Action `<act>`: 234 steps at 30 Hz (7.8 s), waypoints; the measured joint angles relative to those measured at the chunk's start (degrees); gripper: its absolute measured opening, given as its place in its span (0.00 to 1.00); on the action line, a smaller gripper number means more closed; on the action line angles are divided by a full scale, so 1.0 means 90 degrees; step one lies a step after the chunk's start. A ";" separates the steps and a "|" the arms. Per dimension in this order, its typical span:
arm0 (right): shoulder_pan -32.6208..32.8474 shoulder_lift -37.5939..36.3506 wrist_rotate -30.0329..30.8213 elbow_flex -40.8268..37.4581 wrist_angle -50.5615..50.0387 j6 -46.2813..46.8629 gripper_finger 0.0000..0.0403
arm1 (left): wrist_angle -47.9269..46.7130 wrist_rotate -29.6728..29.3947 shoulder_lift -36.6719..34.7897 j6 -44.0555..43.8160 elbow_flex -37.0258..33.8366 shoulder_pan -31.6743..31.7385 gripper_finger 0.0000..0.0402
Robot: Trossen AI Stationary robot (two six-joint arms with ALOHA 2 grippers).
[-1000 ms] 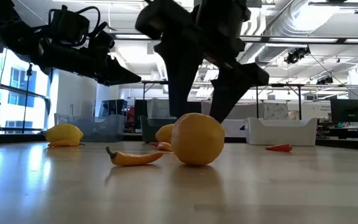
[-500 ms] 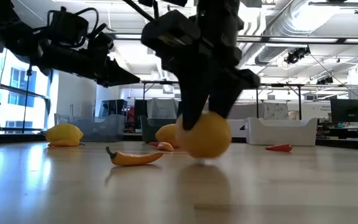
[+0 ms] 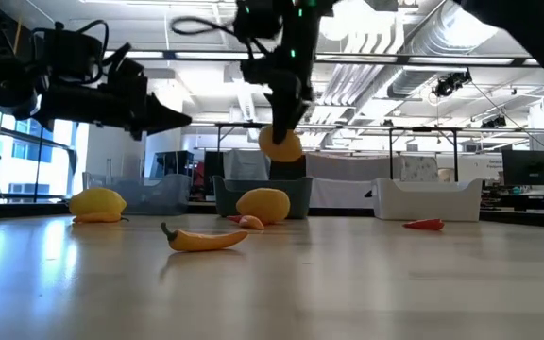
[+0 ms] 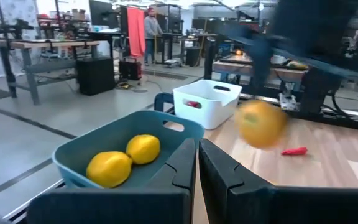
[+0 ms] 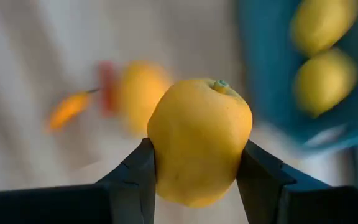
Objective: Sort produce into baskets
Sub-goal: Put the yellow lemon into the blue bin
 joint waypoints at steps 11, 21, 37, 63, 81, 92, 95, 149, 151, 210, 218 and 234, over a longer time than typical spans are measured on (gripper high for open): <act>-0.1857 0.0356 -0.0953 -0.0030 0.1504 -0.3830 0.37 | -0.0008 -0.0048 0.0000 -0.0067 0.0000 0.0202 0.02; -0.2192 0.1034 -0.1481 -0.0042 0.1464 -0.4420 0.37 | -0.0032 -0.0163 0.0000 0.0098 0.0000 0.0190 0.02; -0.2162 0.1166 -0.1176 -0.0042 0.1345 -0.3830 0.64 | -0.0269 0.0029 -0.0002 0.0237 0.0000 0.0171 0.02; -0.0896 0.0913 -0.2215 0.0573 -0.0042 -0.2227 0.73 | -0.0940 -0.0175 -0.0002 0.0345 -0.0002 0.0178 0.02; -0.0174 0.0916 -0.1435 -0.0571 0.1062 -0.1436 0.73 | -0.1134 -0.0172 -0.0002 0.0441 -0.0002 0.0173 0.02; -0.0186 0.0913 -0.1574 -0.0931 0.1365 -0.1547 0.46 | -0.1193 -0.0172 -0.0002 0.0442 -0.0002 0.0348 0.02; -0.0231 0.0913 -0.1591 -0.0854 0.1341 -0.1639 0.37 | -0.1239 -0.0172 -0.0002 0.0442 -0.0002 0.0427 0.02; -0.1942 0.1630 -0.1633 0.0601 0.2538 -0.1691 0.54 | -0.1455 -0.0184 -0.0002 0.0059 -0.0002 0.0450 0.02; -0.1934 0.1630 -0.1633 0.0601 0.2483 -0.1704 0.59 | -0.1540 -0.0189 -0.0002 0.0051 -0.0002 0.0450 0.02; -0.0841 -0.3919 -0.0330 -0.7400 0.8100 0.0068 0.00 | -1.3056 -0.1035 -0.0768 -0.0907 0.4429 -0.1276 0.29; -0.0772 -0.3997 -0.0333 -0.7712 0.8259 0.0034 0.00 | -1.3752 -0.1125 0.0395 -0.0897 0.4609 -0.1296 0.53; -0.0669 -0.3993 -0.0330 -0.7709 0.8311 -0.0101 0.00 | -1.3218 -0.1671 0.1829 -0.0314 0.4614 -0.0859 0.65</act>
